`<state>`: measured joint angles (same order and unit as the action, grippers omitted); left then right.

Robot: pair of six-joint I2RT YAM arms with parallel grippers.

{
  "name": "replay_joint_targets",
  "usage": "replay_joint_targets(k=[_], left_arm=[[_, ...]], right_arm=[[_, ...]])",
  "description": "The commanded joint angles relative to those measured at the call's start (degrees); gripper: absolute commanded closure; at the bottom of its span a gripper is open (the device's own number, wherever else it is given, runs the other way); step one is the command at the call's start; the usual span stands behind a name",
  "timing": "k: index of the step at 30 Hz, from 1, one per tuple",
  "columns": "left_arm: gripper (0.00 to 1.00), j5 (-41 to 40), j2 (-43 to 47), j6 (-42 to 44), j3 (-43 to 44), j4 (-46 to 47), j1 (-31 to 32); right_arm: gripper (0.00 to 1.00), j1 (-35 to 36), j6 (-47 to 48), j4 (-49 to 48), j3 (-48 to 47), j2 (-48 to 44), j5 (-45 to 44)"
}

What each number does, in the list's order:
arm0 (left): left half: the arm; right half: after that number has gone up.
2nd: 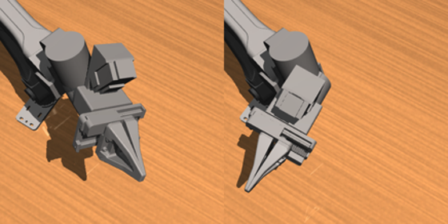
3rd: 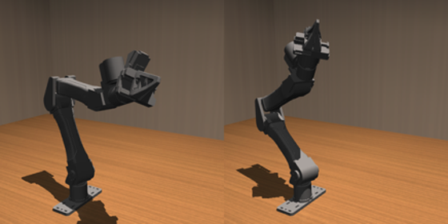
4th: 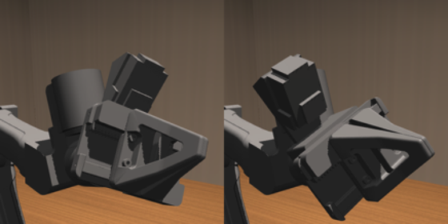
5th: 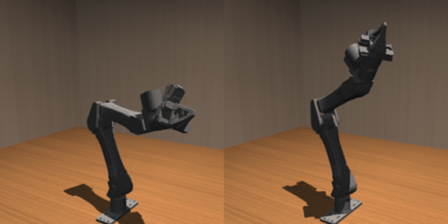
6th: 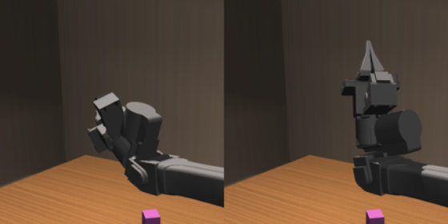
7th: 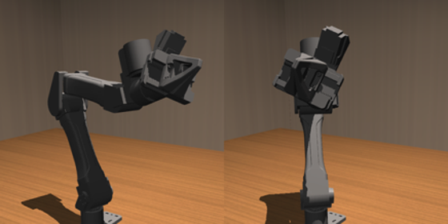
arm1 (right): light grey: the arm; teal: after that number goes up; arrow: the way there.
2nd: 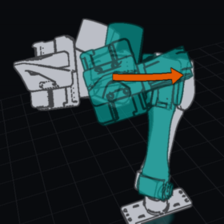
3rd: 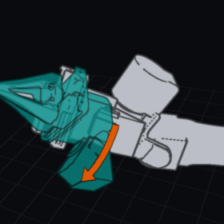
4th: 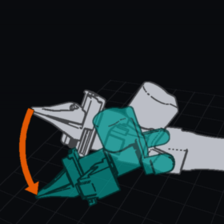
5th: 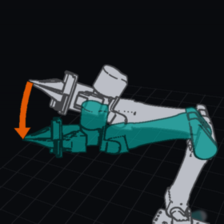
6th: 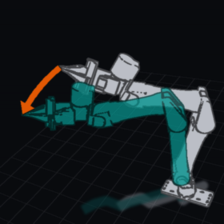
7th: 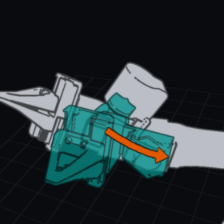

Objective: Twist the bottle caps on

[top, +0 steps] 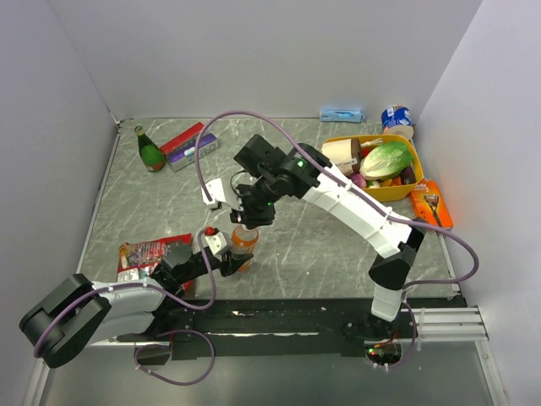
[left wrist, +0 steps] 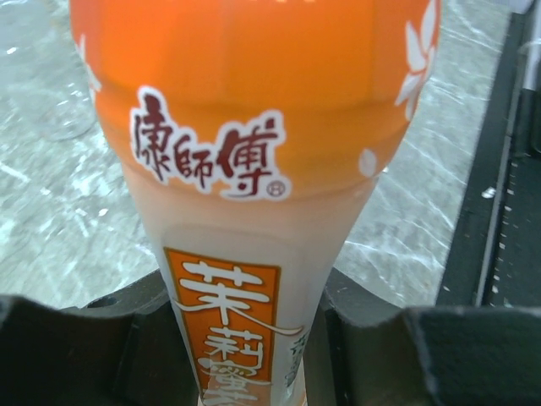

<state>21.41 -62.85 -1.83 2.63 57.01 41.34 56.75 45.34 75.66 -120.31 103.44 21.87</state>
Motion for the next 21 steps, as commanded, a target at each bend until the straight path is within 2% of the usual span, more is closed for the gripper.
replay_joint_targets(k=[1,10,21], left_arm=[[0.99,-6.8,0.36,-2.83,4.57,8.38,0.23],[0.99,-14.28,-0.87,-4.32,6.07,7.24,0.67],[0.99,-17.28,-1.84,-5.21,6.33,6.45,1.55]], right_arm=[[0.83,-0.32,-8.85,12.93,-2.73,4.22,1.08],[0.84,-1.91,-18.7,14.25,-7.57,8.27,0.02],[0.85,-1.82,-20.99,13.82,-8.01,8.71,-2.27]])
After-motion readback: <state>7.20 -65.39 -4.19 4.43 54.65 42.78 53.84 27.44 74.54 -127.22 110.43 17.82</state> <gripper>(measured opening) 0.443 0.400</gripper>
